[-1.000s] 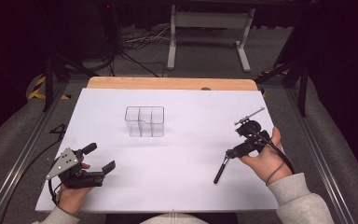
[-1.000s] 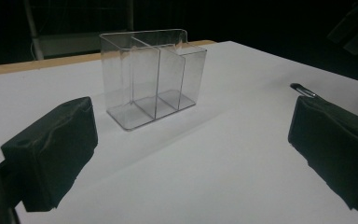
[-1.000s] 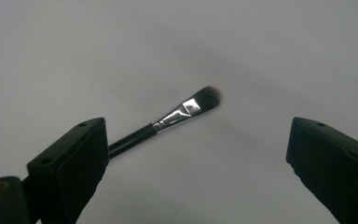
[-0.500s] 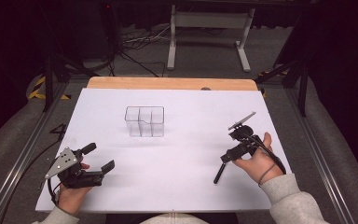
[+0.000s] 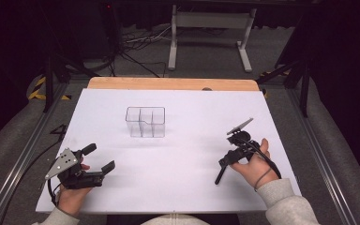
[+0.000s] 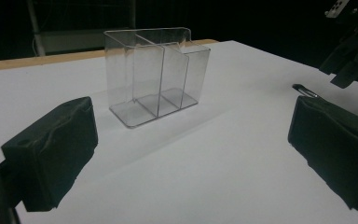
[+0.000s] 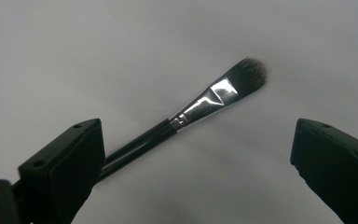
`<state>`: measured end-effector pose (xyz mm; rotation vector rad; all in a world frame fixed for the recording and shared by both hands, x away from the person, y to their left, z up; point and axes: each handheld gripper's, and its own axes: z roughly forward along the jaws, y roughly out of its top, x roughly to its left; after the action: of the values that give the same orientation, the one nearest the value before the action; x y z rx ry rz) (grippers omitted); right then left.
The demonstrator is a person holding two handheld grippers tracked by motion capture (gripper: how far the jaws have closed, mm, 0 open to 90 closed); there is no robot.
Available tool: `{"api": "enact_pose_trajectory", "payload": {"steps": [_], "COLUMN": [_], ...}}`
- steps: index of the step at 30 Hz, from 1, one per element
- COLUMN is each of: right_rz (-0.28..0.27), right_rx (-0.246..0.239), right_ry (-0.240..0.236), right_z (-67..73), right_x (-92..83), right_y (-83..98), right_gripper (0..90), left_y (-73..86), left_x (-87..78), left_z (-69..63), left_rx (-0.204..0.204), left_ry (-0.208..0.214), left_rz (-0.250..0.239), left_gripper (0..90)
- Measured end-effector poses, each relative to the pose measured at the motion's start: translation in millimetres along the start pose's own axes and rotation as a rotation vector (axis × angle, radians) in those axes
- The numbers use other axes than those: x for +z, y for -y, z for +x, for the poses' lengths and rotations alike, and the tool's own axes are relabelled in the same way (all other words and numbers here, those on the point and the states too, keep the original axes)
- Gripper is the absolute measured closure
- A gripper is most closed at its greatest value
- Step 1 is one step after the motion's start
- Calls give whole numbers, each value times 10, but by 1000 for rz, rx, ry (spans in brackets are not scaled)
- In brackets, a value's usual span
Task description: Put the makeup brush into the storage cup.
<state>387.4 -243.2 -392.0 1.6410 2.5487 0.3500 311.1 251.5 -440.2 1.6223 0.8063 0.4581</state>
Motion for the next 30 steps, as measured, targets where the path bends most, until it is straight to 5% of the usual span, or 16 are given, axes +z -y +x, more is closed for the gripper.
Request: {"api": "enact_pose_trajectory", "payload": {"steps": [30], "right_rz": [49], "right_rx": [14], "right_ry": [24], "right_z": [112], "right_x": [268], "right_y": [-22], "right_gripper": [80], "left_y": [5], "left_x": [3], "left_z": [6], "left_rx": [-13], "left_ry": [1], "left_rz": [2], "left_gripper": [22]}}
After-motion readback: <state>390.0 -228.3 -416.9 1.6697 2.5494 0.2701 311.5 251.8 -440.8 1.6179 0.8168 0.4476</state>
